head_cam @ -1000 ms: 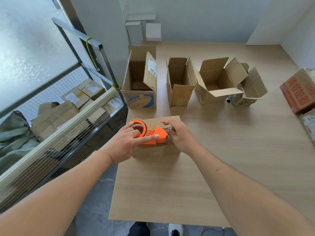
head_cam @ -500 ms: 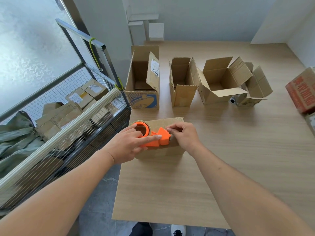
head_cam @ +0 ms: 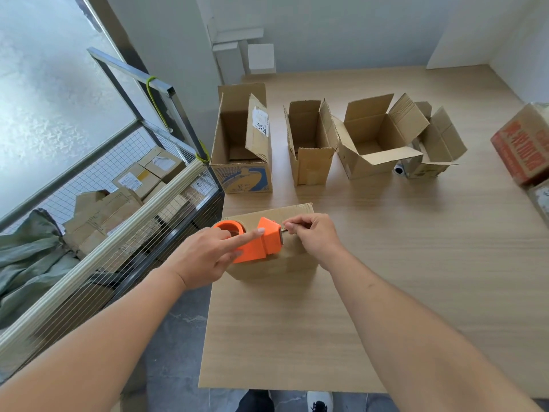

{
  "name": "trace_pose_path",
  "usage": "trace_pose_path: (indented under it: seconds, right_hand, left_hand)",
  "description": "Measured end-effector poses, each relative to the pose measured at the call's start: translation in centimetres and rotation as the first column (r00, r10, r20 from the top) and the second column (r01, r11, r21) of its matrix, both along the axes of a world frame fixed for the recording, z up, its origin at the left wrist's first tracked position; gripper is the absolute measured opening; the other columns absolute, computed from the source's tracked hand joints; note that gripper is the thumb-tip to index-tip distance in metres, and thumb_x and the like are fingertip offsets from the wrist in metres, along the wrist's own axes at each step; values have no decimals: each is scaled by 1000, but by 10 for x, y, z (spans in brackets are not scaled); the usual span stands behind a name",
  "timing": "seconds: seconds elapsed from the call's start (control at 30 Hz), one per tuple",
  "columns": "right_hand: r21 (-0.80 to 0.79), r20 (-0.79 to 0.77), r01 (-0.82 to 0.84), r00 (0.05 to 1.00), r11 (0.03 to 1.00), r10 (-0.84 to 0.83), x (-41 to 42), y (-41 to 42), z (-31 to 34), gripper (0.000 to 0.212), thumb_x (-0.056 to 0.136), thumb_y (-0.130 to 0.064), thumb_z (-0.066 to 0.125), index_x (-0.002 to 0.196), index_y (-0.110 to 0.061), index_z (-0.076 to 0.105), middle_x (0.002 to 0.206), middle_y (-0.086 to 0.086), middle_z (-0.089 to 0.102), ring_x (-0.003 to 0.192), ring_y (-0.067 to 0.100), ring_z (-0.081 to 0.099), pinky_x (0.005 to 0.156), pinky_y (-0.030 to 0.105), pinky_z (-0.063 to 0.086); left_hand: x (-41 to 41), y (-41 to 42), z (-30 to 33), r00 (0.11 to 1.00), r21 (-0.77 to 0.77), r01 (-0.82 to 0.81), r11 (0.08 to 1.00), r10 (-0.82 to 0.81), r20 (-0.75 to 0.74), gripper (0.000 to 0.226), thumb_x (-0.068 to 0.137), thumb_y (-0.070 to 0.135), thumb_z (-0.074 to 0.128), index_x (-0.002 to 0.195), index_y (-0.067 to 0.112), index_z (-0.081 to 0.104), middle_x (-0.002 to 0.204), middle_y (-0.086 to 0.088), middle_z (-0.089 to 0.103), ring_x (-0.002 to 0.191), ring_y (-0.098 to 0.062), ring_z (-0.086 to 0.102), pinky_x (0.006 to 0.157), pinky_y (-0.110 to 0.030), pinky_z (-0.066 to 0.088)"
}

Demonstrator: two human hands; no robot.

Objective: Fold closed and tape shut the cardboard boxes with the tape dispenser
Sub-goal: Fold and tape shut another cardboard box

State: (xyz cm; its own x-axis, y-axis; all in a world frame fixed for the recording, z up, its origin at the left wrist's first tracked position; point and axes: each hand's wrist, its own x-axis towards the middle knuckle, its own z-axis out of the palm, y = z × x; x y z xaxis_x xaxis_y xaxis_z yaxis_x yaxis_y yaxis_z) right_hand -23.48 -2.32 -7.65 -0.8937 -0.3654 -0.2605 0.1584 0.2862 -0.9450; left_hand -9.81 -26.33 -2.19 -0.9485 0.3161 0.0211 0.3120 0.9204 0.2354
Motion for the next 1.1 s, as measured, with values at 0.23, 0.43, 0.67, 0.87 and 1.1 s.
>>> trace_pose_path:
  seconds: [0.23, 0.43, 0.67, 0.87, 1.1]
  right_hand:
    - [-48, 29, 37, 999, 998, -36, -1, 1, 1, 12, 89, -8, 77, 83, -18, 81, 69, -9, 71, 68, -5, 63, 69, 7, 47]
    - [-4, 100, 8, 995, 1000, -8, -7, 4, 2, 13, 91, -19, 77, 80, -26, 81, 76, -11, 75, 77, -7, 66, 65, 5, 44]
    - [-44, 191, 68, 980, 997, -58, -9, 6, 6, 11, 89, -27, 76, 78, -25, 80, 75, -7, 73, 67, -1, 62, 64, 18, 44]
    - [-49, 166, 119, 980, 992, -109, -17, 21, 12, 11, 87, -22, 78, 77, -17, 80, 67, -9, 70, 60, -2, 59, 64, 18, 45]
    - [94, 52, 133, 989, 987, -139, -24, 40, 3, 21, 89, -16, 76, 68, -21, 78, 63, -9, 70, 73, 12, 71, 72, 23, 53]
  left_hand:
    - [-5, -15, 7, 996, 53, -78, 996, 75, 47, 61, 101, 43, 41, 158, 48, 21, 83, 9, 51, 71, -14, 47, 66, -39, 48]
    - [7, -48, 22, 981, 59, -182, 982, 177, 73, 61, 97, 45, 42, 156, 52, 25, 74, 22, 45, 65, -3, 48, 59, -35, 47]
    - [-26, -18, 36, 963, 208, -251, 945, 266, -49, 38, 97, 60, 49, 132, 52, 62, 69, 21, 61, 56, -7, 58, 50, -22, 43]
    - [-42, -3, 22, 960, 149, -278, 949, 273, 57, 40, 100, 58, 48, 139, 66, 44, 66, 22, 54, 64, 5, 56, 51, -16, 32]
    - [-47, -1, 24, 968, 61, -204, 977, 192, 162, 48, 107, 43, 41, 137, 78, 28, 60, 10, 46, 62, 0, 53, 51, -20, 28]
